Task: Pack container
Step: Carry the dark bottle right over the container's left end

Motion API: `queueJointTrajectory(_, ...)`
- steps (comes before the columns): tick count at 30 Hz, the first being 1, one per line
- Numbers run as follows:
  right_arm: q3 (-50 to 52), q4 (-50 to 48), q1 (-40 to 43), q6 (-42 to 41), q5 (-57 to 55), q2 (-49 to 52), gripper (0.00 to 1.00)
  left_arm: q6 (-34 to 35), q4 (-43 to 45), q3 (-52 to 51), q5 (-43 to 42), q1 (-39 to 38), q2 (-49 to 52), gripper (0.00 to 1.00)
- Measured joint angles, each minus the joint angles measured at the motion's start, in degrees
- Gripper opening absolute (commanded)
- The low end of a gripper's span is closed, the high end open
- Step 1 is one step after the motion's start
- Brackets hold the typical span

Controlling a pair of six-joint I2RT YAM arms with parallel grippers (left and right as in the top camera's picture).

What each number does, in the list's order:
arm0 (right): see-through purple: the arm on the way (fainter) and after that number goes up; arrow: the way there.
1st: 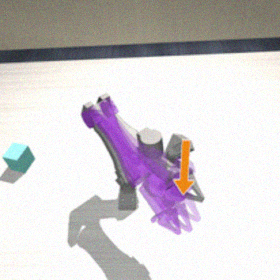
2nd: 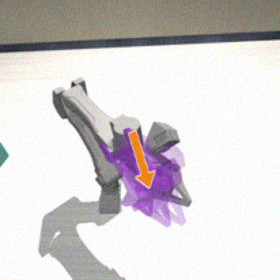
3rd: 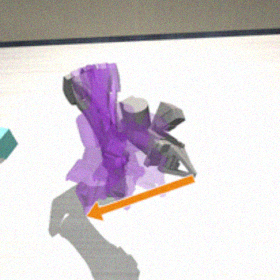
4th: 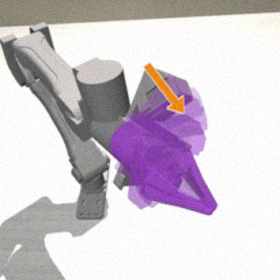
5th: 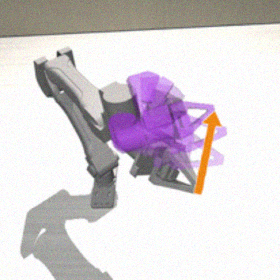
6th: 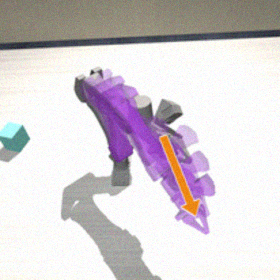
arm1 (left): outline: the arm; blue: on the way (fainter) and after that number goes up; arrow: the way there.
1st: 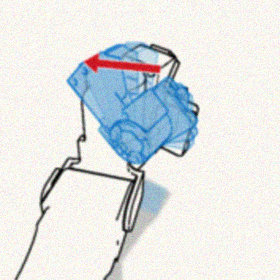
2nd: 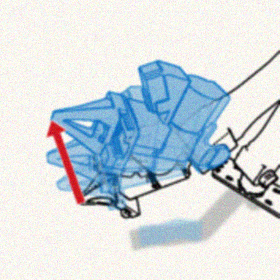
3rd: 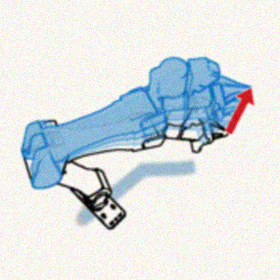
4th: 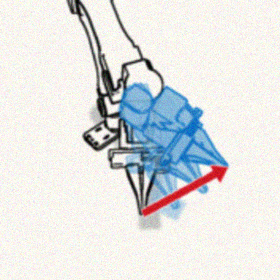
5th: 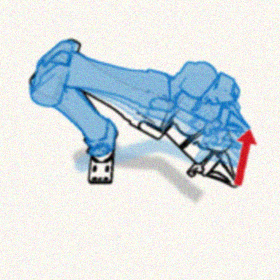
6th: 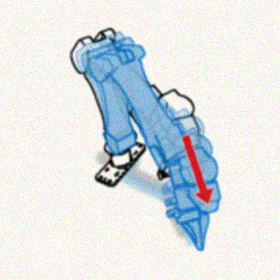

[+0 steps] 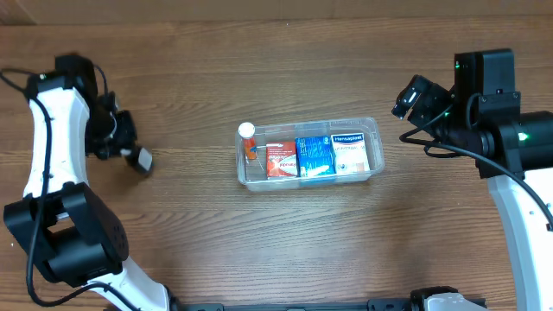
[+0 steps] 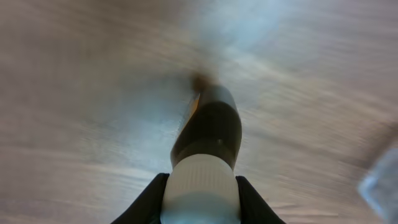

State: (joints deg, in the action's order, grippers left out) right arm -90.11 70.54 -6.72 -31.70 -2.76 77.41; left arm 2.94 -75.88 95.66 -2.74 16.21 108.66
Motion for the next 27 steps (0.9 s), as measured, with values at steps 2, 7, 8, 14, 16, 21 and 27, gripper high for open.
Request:
queueJointTrajectory(2,0.0,0.0,0.0,0.0,0.0,0.0,1.0,-1.2,-3.4,7.0,-1.5,-2.8,-0.5,0.05)
queueJointTrajectory(7,0.0,0.0,0.0,0.0,0.0,0.0,1.0,-4.9,-5.1,13.1,-2.7,-15.2,-6.7,0.05)
queueJointTrajectory(8,0.0,0.0,0.0,0.0,0.0,0.0,1.0,-5.5,-5.2,13.2,-2.9,-17.3,-7.8,0.05)
queueJointTrajectory(14,0.0,0.0,0.0,0.0,0.0,0.0,1.0,-10.4,-6.2,13.5,-3.9,-35.2,-11.7,0.05)
queueJointTrajectory(16,0.0,0.0,0.0,0.0,0.0,0.0,1.0,-12.0,-6.2,13.5,-3.9,-38.7,-11.7,0.05)
queueJointTrajectory(21,0.0,0.0,0.0,0.0,0.0,0.0,1.0,-20.8,-3.4,11.8,-4.0,-45.2,-11.7,0.04)
queueJointTrajectory(27,0.0,0.0,0.0,0.0,0.0,0.0,1.0,-26.4,2.5,3.9,-1.6,-44.8,-11.7,0.04)
